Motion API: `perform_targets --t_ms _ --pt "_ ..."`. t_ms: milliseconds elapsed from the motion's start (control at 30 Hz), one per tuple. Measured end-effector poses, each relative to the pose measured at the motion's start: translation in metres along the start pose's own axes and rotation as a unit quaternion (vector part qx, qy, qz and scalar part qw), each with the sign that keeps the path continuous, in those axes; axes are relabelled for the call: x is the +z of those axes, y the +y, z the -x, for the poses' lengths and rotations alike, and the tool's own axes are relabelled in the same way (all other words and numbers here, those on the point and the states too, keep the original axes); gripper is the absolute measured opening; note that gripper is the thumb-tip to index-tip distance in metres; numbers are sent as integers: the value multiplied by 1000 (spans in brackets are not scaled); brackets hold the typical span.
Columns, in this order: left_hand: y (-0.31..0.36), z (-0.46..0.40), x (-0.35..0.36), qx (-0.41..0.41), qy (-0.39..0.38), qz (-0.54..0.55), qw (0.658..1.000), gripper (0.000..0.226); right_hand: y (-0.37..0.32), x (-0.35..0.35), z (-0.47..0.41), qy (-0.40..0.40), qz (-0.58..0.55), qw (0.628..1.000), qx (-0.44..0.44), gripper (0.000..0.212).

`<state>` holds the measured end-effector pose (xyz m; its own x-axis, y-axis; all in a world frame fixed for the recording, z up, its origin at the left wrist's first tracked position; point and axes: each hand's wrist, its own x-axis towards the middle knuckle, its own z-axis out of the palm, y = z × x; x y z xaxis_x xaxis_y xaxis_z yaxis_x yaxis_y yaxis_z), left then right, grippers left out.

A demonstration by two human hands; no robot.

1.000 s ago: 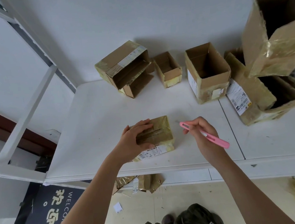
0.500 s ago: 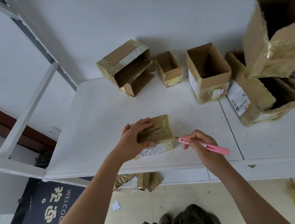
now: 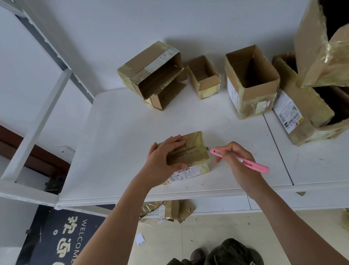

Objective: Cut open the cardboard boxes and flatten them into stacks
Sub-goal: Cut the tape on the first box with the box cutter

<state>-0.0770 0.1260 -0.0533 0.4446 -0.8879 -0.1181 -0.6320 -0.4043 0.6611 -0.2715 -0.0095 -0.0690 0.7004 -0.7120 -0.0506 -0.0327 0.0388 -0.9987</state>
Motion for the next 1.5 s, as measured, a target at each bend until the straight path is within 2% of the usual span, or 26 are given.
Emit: perform_targets --t_ms 133,300,400,500,667,767,833,867,933,1000,1100,1267,1300,1333,1433,1500 --pt "-1 0 0 0 0 -3 1000 66 1 -10 8 -25 9 1000 14 14" --pt "-2 -1 0 0 -5 -7 1000 66 -10 -7 -3 13 11 1000 -15 17" --pt "-1 -1 0 -1 -4 -9 1000 65 -7 3 -7 10 4 1000 -13 26" --pt "-1 -1 1 -5 -1 -11 1000 65 -1 0 -3 3 18 1000 -1 14" --pt "2 1 1 -8 8 -23 1000 65 -2 -14 5 -43 49 998 14 14" --pt "6 4 1 -21 13 -47 999 64 -8 -16 1 -3 57 998 -20 9" --pt "9 7 0 -32 19 -75 996 63 -4 -22 -6 49 115 990 -58 4" --pt "12 8 0 -38 27 -93 995 63 2 -27 -9 70 185 977 -78 5" --pt "19 11 -1 -57 46 -121 990 66 19 -38 -16 81 376 917 -107 11" --pt "26 12 -1 -87 56 -136 985 73 31 -46 -20 69 520 849 -65 20" --pt "32 13 -3 -128 59 -111 984 72 36 -46 -22 54 583 810 14 42" --pt "26 15 -9 -147 55 -39 987 44 30 -42 -20 -28 640 761 96 59" --pt "24 15 -10 -152 56 -24 987 45 25 -37 -20 -26 631 770 91 61" --pt "23 15 -12 -158 59 -5 986 49 19 -31 -18 -20 601 796 72 59" --pt "24 16 -17 -198 58 32 978 58 -5 -1 -7 -44 381 923 42 45" --pt "25 16 -17 -212 45 33 976 45 -17 24 -1 -80 269 957 77 45"
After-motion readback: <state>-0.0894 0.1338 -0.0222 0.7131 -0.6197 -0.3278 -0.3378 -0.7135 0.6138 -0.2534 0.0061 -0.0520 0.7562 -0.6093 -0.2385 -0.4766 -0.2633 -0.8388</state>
